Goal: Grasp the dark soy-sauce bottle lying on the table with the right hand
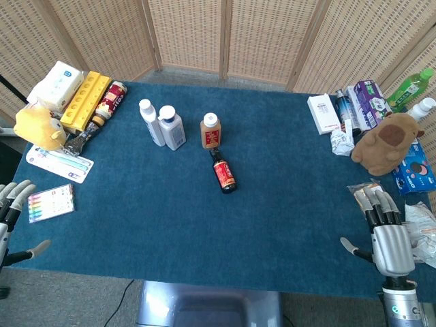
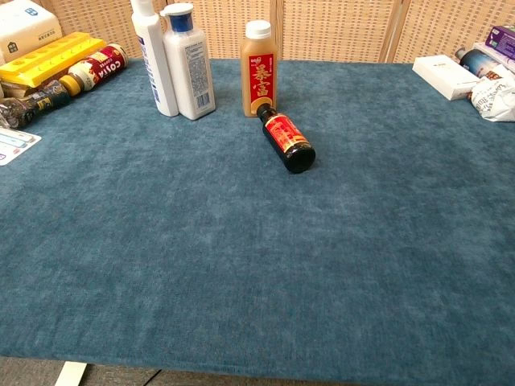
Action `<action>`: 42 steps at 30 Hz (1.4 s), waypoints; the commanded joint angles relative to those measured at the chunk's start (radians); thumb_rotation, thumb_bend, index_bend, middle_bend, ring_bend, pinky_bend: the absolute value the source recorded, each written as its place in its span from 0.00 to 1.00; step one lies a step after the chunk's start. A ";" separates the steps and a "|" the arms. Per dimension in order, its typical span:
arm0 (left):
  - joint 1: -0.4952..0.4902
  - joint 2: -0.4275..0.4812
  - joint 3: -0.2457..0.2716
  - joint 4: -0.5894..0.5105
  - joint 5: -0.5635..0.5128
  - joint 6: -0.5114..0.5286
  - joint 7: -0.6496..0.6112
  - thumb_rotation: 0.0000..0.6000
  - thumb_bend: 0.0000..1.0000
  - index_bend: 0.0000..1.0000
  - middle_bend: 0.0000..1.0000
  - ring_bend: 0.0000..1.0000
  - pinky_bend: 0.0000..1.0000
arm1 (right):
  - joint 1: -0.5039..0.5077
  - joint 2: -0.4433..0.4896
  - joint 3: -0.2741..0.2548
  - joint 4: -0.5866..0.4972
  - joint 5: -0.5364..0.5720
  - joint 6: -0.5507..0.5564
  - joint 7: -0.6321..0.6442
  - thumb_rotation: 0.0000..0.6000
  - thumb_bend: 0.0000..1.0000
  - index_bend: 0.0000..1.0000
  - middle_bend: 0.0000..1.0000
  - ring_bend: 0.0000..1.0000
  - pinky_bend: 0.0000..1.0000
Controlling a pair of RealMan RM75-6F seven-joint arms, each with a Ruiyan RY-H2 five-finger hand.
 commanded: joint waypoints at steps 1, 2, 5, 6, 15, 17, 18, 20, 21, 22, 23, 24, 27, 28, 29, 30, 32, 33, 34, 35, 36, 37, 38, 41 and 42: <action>0.001 0.002 -0.002 0.000 -0.003 0.003 -0.007 1.00 0.00 0.00 0.00 0.00 0.00 | 0.003 -0.007 0.001 0.004 0.005 -0.010 -0.006 1.00 0.00 0.08 0.00 0.00 0.00; 0.002 0.003 -0.002 0.000 -0.004 0.004 -0.009 1.00 0.00 0.00 0.00 0.00 0.00 | 0.004 -0.008 0.002 0.004 0.006 -0.012 -0.005 1.00 0.00 0.08 0.00 0.00 0.00; 0.003 0.006 -0.003 0.001 -0.005 0.007 -0.015 1.00 0.00 0.00 0.00 0.00 0.00 | 0.006 -0.014 -0.001 -0.002 0.000 -0.018 -0.005 1.00 0.00 0.07 0.00 0.00 0.00; 0.004 0.007 -0.002 0.001 -0.005 0.007 -0.017 1.00 0.00 0.00 0.00 0.00 0.00 | 0.007 -0.018 -0.003 -0.007 -0.002 -0.021 -0.008 1.00 0.00 0.07 0.00 0.00 0.00; 0.003 0.009 -0.006 0.004 -0.007 0.008 -0.027 1.00 0.00 0.00 0.00 0.00 0.00 | 0.119 -0.085 0.045 -0.150 0.006 -0.166 -0.177 1.00 0.00 0.01 0.00 0.00 0.00; 0.003 0.009 -0.006 0.005 -0.011 0.007 -0.028 1.00 0.00 0.00 0.00 0.00 0.00 | 0.149 -0.111 0.064 -0.180 0.025 -0.202 -0.220 1.00 0.00 0.01 0.00 0.00 0.00; 0.003 0.009 -0.007 0.006 -0.013 0.007 -0.028 1.00 0.00 0.00 0.00 0.00 0.00 | 0.161 -0.124 0.072 -0.190 0.035 -0.216 -0.238 1.00 0.00 0.01 0.00 0.00 0.00; 0.002 0.009 -0.008 0.008 -0.017 0.004 -0.029 1.00 0.00 0.00 0.00 0.00 0.00 | 0.191 -0.159 0.092 -0.206 0.061 -0.248 -0.279 1.00 0.00 0.00 0.00 0.00 0.00; 0.001 0.009 -0.009 0.008 -0.020 0.002 -0.031 1.00 0.00 0.00 0.00 0.00 0.00 | 0.210 -0.181 0.103 -0.210 0.077 -0.268 -0.302 1.00 0.00 0.00 0.00 0.00 0.00; 0.000 0.009 -0.010 0.008 -0.021 0.001 -0.031 1.00 0.00 0.00 0.00 0.00 0.00 | 0.224 -0.199 0.113 -0.210 0.091 -0.282 -0.317 1.00 0.00 0.00 0.00 0.00 0.00; 0.000 0.009 -0.010 0.008 -0.022 0.001 -0.032 1.00 0.00 0.00 0.00 0.00 0.00 | 0.239 -0.217 0.123 -0.205 0.107 -0.298 -0.332 1.00 0.00 0.00 0.00 0.00 0.00; 0.000 0.009 -0.010 0.009 -0.022 0.001 -0.031 1.00 0.00 0.00 0.00 0.00 0.00 | 0.253 -0.238 0.132 -0.197 0.126 -0.312 -0.347 1.00 0.00 0.00 0.00 0.00 0.00; 0.000 0.007 -0.010 0.009 -0.024 -0.001 -0.028 1.00 0.00 0.00 0.00 0.00 0.00 | 0.306 -0.310 0.167 -0.146 0.186 -0.359 -0.384 1.00 0.00 0.00 0.00 0.00 0.00; 0.000 0.007 -0.010 0.009 -0.024 -0.002 -0.027 1.00 0.00 0.01 0.00 0.00 0.00 | 0.322 -0.332 0.177 -0.125 0.202 -0.371 -0.393 1.00 0.00 0.00 0.00 0.00 0.00; 0.000 0.006 -0.010 0.010 -0.026 -0.003 -0.024 1.00 0.00 0.01 0.00 0.00 0.00 | 0.343 -0.362 0.190 -0.095 0.224 -0.387 -0.401 1.00 0.00 0.00 0.00 0.00 0.00; 0.000 0.006 -0.010 0.010 -0.028 -0.004 -0.023 1.00 0.00 0.01 0.00 0.00 0.00 | 0.359 -0.384 0.199 -0.074 0.240 -0.398 -0.406 1.00 0.00 0.00 0.00 0.00 0.00; 0.000 0.005 -0.011 0.009 -0.034 -0.006 -0.020 1.00 0.00 0.00 0.00 0.00 0.00 | 0.392 -0.435 0.223 -0.027 0.277 -0.416 -0.415 1.00 0.00 0.00 0.00 0.00 0.00; 0.000 0.004 -0.011 0.010 -0.036 -0.007 -0.019 1.00 0.00 0.00 0.00 0.00 0.00 | 0.406 -0.456 0.233 -0.008 0.292 -0.421 -0.418 1.00 0.00 0.00 0.00 0.00 0.00; 0.000 0.004 -0.012 0.011 -0.039 -0.009 -0.017 1.00 0.00 0.00 0.00 0.00 0.00 | 0.419 -0.477 0.243 0.012 0.304 -0.425 -0.420 1.00 0.00 0.00 0.00 0.00 0.00; -0.001 0.003 -0.013 0.012 -0.043 -0.011 -0.015 1.00 0.00 0.00 0.00 0.00 0.00 | 0.438 -0.504 0.256 0.039 0.318 -0.428 -0.424 1.00 0.00 0.00 0.00 0.00 0.00; -0.002 0.001 -0.015 0.014 -0.046 -0.014 -0.013 1.00 0.00 0.00 0.00 0.00 0.00 | 0.455 -0.532 0.268 0.069 0.330 -0.427 -0.431 1.00 0.00 0.00 0.00 0.00 0.00; -0.004 0.000 -0.015 0.015 -0.050 -0.017 -0.013 1.00 0.00 0.00 0.00 0.00 0.00 | 0.468 -0.553 0.277 0.092 0.337 -0.424 -0.437 1.00 0.00 0.00 0.00 0.00 0.00; -0.005 -0.001 -0.016 0.016 -0.054 -0.020 -0.012 1.00 0.00 0.00 0.00 0.00 0.00 | 0.480 -0.574 0.286 0.115 0.346 -0.420 -0.441 1.00 0.00 0.00 0.00 0.00 0.00; -0.009 -0.005 -0.019 0.020 -0.065 -0.030 -0.008 1.00 0.00 0.01 0.00 0.00 0.00 | 0.516 -0.644 0.316 0.178 0.383 -0.406 -0.456 1.00 0.00 0.00 0.00 0.00 0.00; -0.010 -0.006 -0.019 0.021 -0.068 -0.033 -0.006 1.00 0.00 0.01 0.00 0.00 0.00 | 0.525 -0.663 0.325 0.194 0.395 -0.402 -0.461 1.00 0.00 0.00 0.00 0.00 0.00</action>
